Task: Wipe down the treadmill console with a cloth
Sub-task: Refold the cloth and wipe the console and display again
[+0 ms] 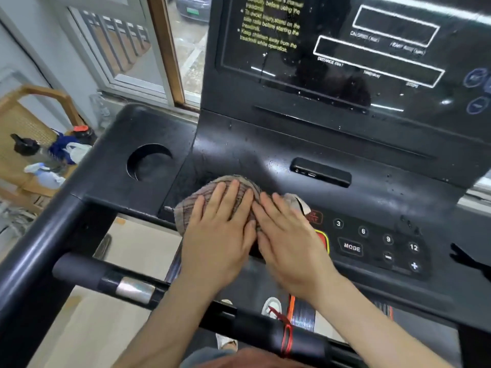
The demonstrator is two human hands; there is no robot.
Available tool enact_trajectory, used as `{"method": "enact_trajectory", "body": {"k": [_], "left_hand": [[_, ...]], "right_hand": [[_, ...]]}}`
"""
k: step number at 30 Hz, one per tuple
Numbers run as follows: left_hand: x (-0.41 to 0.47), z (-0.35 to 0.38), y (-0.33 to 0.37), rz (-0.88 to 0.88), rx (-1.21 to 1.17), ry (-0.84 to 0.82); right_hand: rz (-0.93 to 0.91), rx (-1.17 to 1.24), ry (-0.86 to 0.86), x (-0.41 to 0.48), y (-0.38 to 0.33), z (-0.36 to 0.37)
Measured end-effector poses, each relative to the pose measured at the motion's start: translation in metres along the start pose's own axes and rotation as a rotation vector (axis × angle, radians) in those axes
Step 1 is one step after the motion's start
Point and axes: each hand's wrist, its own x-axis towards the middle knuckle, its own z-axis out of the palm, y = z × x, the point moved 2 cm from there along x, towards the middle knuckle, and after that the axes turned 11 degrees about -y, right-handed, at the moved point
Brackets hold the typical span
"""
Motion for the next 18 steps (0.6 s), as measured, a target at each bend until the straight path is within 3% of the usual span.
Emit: {"method": "enact_trajectory", "body": {"k": [4, 11, 18], "left_hand": [[0.058, -0.011, -0.009, -0.052, 0.036, -0.011], [-0.017, 0.013, 0.049, 0.066, 0.014, -0.042], [0.045, 0.008, 0.063, -0.016, 0.067, 0.008]], "right_hand": [[0.124, 0.03, 0.01, 0.056, 0.02, -0.013], [0.125, 0.133, 0.004, -0.057, 0.018, 0.002], [0.249, 0.197, 0.04, -0.012, 0.06, 0.0]]}}
